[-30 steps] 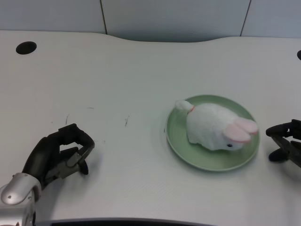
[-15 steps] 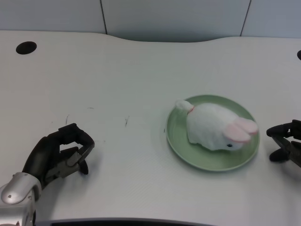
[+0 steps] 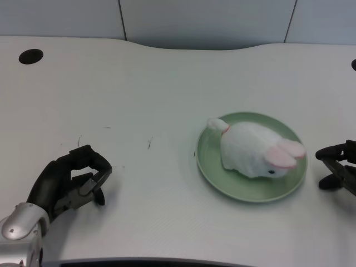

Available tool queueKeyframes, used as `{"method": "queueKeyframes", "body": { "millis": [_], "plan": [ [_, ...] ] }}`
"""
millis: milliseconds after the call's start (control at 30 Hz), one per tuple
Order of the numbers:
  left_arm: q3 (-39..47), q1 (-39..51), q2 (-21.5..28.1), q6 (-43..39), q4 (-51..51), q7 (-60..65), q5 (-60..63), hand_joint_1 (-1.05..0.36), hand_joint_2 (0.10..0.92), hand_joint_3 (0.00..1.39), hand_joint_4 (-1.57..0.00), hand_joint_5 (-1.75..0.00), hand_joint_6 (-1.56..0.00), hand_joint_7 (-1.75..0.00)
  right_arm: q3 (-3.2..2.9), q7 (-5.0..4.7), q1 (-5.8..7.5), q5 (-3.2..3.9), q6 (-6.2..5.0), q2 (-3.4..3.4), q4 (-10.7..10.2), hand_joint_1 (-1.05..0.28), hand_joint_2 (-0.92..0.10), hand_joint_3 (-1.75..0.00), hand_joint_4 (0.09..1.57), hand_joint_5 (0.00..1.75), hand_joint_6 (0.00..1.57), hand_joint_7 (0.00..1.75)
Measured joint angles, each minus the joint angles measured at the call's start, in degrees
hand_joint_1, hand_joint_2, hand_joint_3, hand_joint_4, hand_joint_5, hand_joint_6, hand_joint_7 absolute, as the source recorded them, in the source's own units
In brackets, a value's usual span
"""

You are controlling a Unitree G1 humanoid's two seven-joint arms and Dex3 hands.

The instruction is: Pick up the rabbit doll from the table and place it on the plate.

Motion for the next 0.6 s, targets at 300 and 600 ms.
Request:
{"method": "queueKeyframes", "body": {
  "millis": [300, 600],
  "plan": [
    [0.0, 0.0, 0.0, 0.0, 0.0, 0.0, 0.0, -0.51, 0.921, 0.45, -0.68, -1.75, -0.49, -1.58, -0.01, 0.04, 0.00, 0.03, 0.01, 0.00, -0.1, -0.75, -0.92, -0.10, 0.95, 0.94, 0.91, 0.70],
    [0.0, 0.0, 0.0, 0.0, 0.0, 0.0, 0.0, -0.51, 0.921, 0.45, -0.67, -1.75, -0.49, -1.58, 0.01, 0.01, 0.00, -0.03, -0.08, -0.01, -0.1, -0.75, -0.92, -0.11, 0.96, 0.94, 0.91, 0.70]
  ]
}}
